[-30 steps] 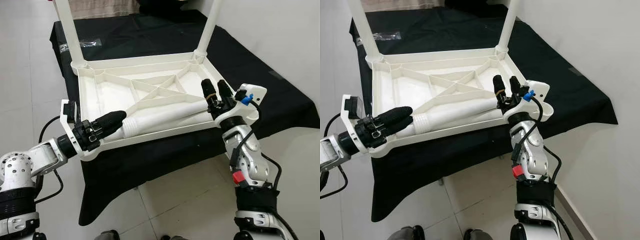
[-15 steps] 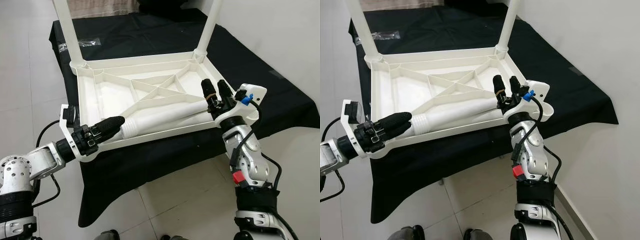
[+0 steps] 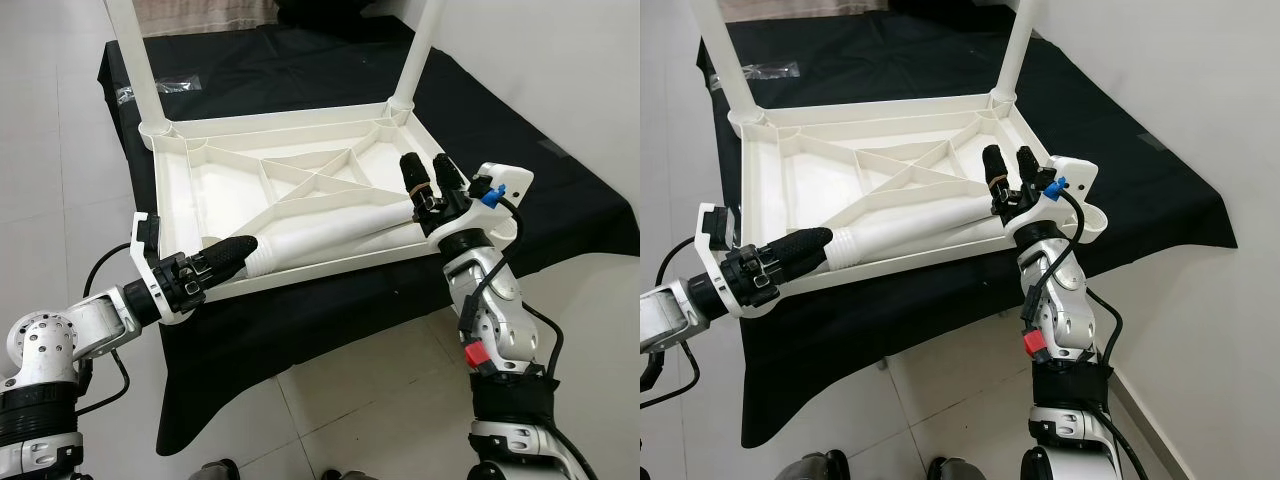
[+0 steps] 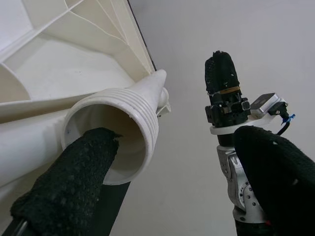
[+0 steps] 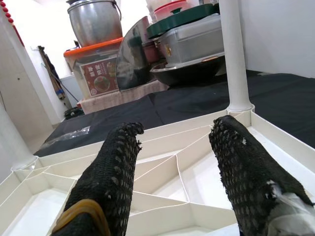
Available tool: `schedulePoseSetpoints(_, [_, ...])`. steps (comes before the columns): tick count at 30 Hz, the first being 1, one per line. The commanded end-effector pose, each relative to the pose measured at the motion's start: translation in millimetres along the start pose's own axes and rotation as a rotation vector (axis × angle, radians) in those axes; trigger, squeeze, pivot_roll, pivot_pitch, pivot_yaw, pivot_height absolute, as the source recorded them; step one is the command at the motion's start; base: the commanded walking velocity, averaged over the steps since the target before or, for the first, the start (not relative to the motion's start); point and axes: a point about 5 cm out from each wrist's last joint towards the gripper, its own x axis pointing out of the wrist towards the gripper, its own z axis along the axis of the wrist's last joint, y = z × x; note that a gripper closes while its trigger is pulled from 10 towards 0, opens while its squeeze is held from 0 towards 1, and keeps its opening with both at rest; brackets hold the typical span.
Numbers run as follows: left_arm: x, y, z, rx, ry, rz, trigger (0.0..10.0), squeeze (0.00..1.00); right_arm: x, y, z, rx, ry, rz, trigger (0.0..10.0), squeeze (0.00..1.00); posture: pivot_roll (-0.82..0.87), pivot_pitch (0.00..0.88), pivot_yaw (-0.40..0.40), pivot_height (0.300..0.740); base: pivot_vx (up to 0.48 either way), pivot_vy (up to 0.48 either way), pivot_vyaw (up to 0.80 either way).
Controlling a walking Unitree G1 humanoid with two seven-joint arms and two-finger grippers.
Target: Building children table
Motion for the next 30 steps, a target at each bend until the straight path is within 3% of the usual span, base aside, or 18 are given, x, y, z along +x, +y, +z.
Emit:
schedulePoseSetpoints(1, [2.3, 1.9, -2.3, -0.008, 0.011, 0.002, 10.0, 0.00, -2.2, -3.6, 2.1, 0.002, 0.000, -0.012, 10.0, 0.00, 0.08, 0.189, -0.081, 0.740, 0.000, 0.000, 0.00])
schedulePoseSetpoints(8, [28.7, 4.3, -6.3, -0.028, 0.014, -0.030, 10.0, 0.00, -3.0, -0.5, 13.0, -0.021, -0.023, -0.007, 10.0, 0.00, 0.04, 0.205, -0.063, 0.740, 0.000, 0.000, 0.00])
schedulePoseSetpoints(28, [59.2, 11.7, -17.5, -0.073, 0.042, -0.068, 10.0, 0.00, -9.7, -4.9, 18.7, -0.029, -0.030, -0.033, 10.0, 0.00, 0.02, 0.216, -0.034, 0.740, 0.000, 0.000, 0.00])
schedulePoseSetpoints(29, [60.1, 11.9, -17.6, -0.074, 0.043, -0.070, 1.5, 0.00, -9.9, -5.1, 18.7, -0.029, -0.030, -0.034, 10.0, 0.00, 0.02, 0.216, -0.034, 0.740, 0.000, 0.000, 0.00])
schedulePoseSetpoints(30, [60.5, 13.2, -17.3, -0.070, 0.035, -0.061, 0.0, 0.00, -10.3, -4.9, 18.5, -0.030, -0.029, -0.034, 10.0, 0.00, 0.02, 0.217, -0.032, 0.740, 0.000, 0.000, 0.00])
